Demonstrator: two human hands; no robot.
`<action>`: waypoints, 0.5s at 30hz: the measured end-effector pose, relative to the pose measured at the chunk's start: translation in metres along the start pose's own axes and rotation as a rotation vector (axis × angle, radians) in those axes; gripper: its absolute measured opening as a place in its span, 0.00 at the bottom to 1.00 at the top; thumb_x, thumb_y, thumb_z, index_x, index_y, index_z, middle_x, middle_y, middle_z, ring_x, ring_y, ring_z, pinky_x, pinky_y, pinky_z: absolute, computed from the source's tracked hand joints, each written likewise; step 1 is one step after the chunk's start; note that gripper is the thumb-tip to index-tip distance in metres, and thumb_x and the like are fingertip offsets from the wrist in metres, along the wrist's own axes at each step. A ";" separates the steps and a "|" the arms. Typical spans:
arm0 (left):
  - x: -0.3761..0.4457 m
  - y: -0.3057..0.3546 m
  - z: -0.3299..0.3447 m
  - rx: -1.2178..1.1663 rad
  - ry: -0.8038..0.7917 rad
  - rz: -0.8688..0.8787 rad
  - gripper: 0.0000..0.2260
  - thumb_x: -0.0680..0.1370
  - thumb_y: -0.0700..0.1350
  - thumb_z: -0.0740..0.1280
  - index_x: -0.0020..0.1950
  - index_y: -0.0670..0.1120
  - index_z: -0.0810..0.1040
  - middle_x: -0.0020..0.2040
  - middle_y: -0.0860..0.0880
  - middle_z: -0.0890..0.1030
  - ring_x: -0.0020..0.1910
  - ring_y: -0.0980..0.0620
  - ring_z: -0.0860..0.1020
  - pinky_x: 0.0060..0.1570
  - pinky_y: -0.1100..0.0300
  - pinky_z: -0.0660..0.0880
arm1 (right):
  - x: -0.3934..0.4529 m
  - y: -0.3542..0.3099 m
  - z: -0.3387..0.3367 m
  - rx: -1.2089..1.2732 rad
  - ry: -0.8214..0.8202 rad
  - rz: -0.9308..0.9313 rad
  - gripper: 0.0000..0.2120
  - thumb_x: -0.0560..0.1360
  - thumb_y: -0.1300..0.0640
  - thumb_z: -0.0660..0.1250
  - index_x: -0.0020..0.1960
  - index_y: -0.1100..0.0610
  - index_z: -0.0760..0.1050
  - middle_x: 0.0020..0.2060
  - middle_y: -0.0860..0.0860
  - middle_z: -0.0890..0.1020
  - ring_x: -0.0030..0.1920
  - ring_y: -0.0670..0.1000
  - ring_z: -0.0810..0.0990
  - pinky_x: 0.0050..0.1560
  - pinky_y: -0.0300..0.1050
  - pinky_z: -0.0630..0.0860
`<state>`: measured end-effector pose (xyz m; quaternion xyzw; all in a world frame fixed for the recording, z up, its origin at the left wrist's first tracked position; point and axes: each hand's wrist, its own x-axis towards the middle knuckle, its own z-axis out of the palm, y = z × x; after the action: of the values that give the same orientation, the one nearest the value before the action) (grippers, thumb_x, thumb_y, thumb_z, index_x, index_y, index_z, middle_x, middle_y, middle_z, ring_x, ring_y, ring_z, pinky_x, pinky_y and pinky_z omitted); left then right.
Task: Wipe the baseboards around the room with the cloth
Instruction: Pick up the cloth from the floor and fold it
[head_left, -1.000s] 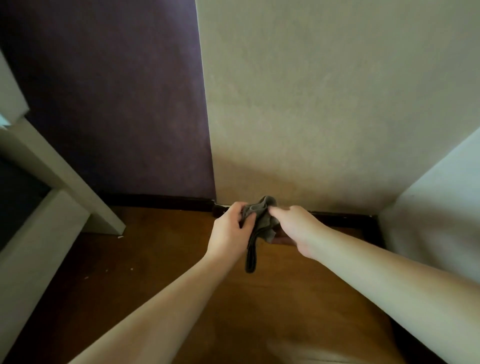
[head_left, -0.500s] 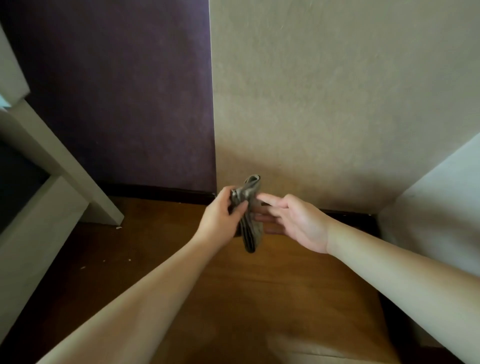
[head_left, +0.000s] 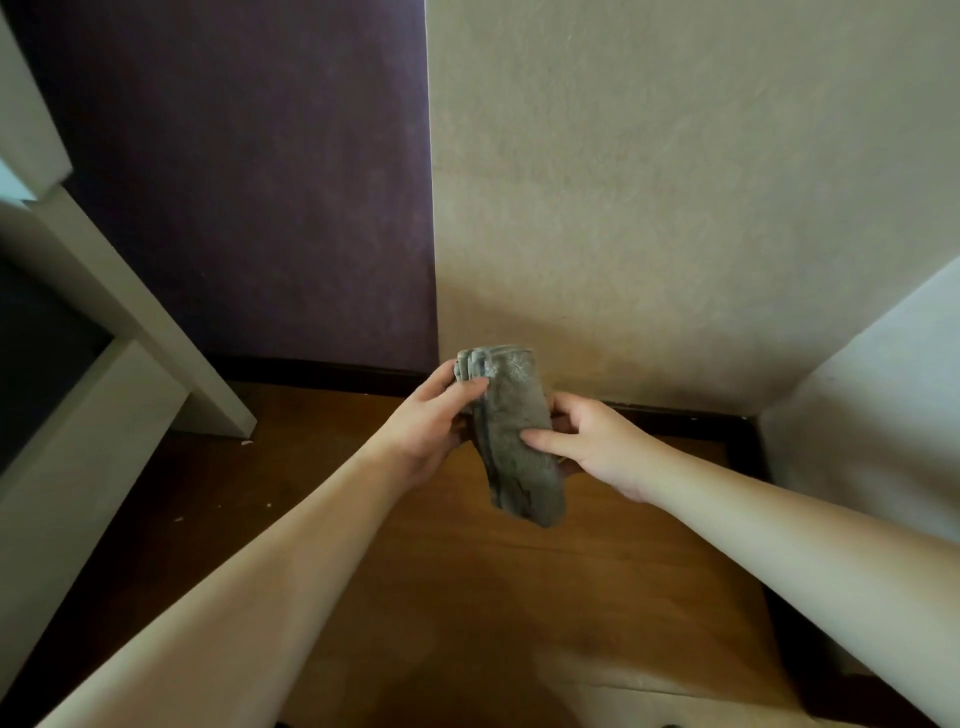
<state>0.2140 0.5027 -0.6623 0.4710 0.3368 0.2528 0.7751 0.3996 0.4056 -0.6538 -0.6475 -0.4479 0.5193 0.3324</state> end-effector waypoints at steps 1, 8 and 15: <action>-0.001 -0.001 -0.002 0.040 -0.029 -0.023 0.19 0.78 0.46 0.70 0.68 0.51 0.73 0.64 0.46 0.81 0.63 0.45 0.79 0.61 0.46 0.76 | -0.001 0.000 0.001 0.013 0.023 -0.018 0.14 0.77 0.51 0.71 0.61 0.47 0.77 0.49 0.43 0.86 0.50 0.44 0.85 0.43 0.40 0.81; -0.004 -0.008 -0.005 0.218 -0.118 -0.121 0.23 0.77 0.41 0.72 0.69 0.49 0.68 0.59 0.46 0.83 0.58 0.47 0.83 0.56 0.45 0.80 | -0.006 -0.003 -0.001 0.089 0.059 -0.033 0.09 0.77 0.49 0.71 0.57 0.47 0.78 0.47 0.49 0.86 0.47 0.49 0.86 0.41 0.46 0.83; -0.002 0.000 -0.002 0.140 -0.111 0.086 0.17 0.79 0.34 0.67 0.64 0.48 0.70 0.54 0.45 0.85 0.55 0.45 0.83 0.47 0.52 0.82 | -0.002 -0.005 -0.006 0.294 0.012 -0.045 0.17 0.80 0.56 0.67 0.66 0.41 0.74 0.54 0.48 0.85 0.54 0.51 0.85 0.45 0.47 0.83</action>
<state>0.2110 0.5028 -0.6626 0.5511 0.2899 0.2353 0.7463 0.4043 0.4054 -0.6468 -0.5847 -0.3795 0.5676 0.4381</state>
